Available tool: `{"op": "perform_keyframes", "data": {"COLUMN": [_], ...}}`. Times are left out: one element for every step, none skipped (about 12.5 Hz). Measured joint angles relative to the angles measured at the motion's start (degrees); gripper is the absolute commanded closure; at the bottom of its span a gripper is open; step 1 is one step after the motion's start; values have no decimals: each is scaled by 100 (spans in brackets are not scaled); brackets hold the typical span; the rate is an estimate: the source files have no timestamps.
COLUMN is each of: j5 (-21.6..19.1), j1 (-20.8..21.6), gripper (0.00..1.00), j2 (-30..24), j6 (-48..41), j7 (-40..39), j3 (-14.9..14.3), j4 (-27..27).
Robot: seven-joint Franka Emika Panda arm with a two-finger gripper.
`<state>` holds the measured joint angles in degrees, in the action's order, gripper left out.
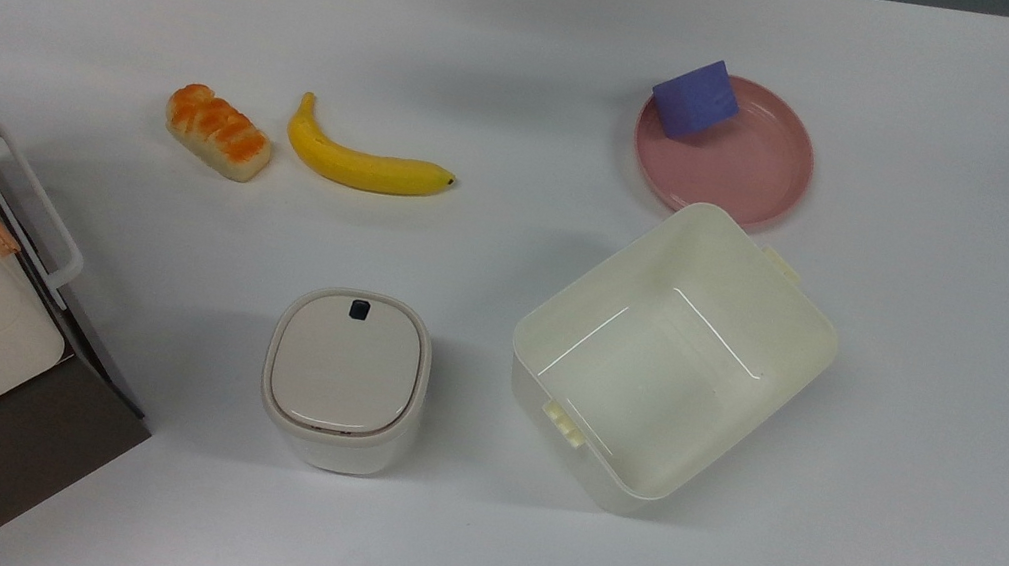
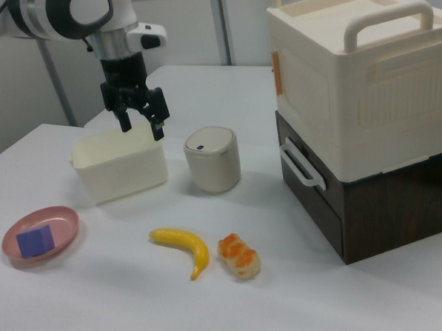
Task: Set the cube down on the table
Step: 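Move the open gripper over the purple cube on the pink plate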
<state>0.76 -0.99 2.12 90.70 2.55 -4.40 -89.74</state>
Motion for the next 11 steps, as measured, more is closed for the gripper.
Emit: {"op": "perform_keyframes", "data": {"j5": [83, 182, 258, 304, 329, 343, 352, 354, 356, 357, 384], "j1": [4, 9, 21, 38, 52, 58, 61, 64, 66, 70, 75], "gripper": [0, 0, 0, 0, 0, 0, 0, 0, 0, 0, 0], "j2": [1, 3, 5, 8, 13, 15, 15, 15, 15, 15, 15], "j6": [-4, -5, -5, -5, -5, -5, -5, -5, -5, -5, -5], "j7": [-8, -10, -10, -6, -4, -1, 16, 55, 121, 182, 267], "j3": [91, 225, 376, 535, 682, 839, 996, 1139, 1288, 1441, 1585], "j4": [-76, -178, -286, -395, -481, -552, -604, -637, -661, -683, -709]}}
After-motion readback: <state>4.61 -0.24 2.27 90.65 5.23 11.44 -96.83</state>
